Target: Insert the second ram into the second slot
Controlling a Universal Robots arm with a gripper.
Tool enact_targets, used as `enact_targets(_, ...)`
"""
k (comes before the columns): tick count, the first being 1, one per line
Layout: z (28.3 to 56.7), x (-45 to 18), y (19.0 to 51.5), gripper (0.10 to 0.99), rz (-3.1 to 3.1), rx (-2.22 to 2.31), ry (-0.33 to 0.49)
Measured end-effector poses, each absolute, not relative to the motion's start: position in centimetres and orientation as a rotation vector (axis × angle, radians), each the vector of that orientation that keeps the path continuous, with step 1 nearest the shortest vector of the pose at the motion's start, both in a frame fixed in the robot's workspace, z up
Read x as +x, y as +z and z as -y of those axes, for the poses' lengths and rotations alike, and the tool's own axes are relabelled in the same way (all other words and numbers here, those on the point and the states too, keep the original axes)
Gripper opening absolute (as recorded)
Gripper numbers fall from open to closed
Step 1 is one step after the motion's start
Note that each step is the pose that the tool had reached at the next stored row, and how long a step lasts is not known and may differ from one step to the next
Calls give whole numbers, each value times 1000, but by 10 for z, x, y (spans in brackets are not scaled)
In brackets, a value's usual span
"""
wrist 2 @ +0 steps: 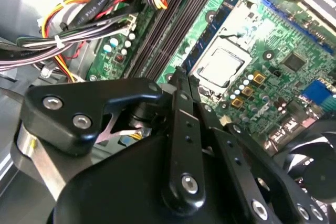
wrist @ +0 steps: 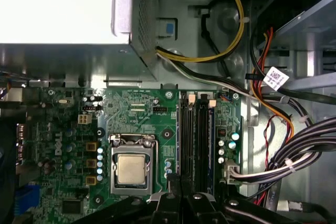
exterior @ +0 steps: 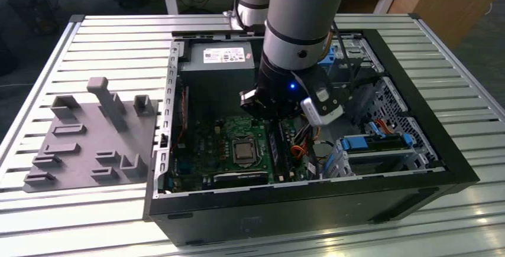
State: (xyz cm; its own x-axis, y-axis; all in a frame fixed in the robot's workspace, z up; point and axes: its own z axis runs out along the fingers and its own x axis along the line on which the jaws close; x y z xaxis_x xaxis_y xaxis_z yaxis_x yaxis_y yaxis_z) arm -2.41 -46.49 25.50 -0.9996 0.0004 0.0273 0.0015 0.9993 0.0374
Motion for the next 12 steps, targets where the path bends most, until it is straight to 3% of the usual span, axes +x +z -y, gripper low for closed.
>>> enact_targets(12, 465, -22, 250, 118, 3114, -24, -60)
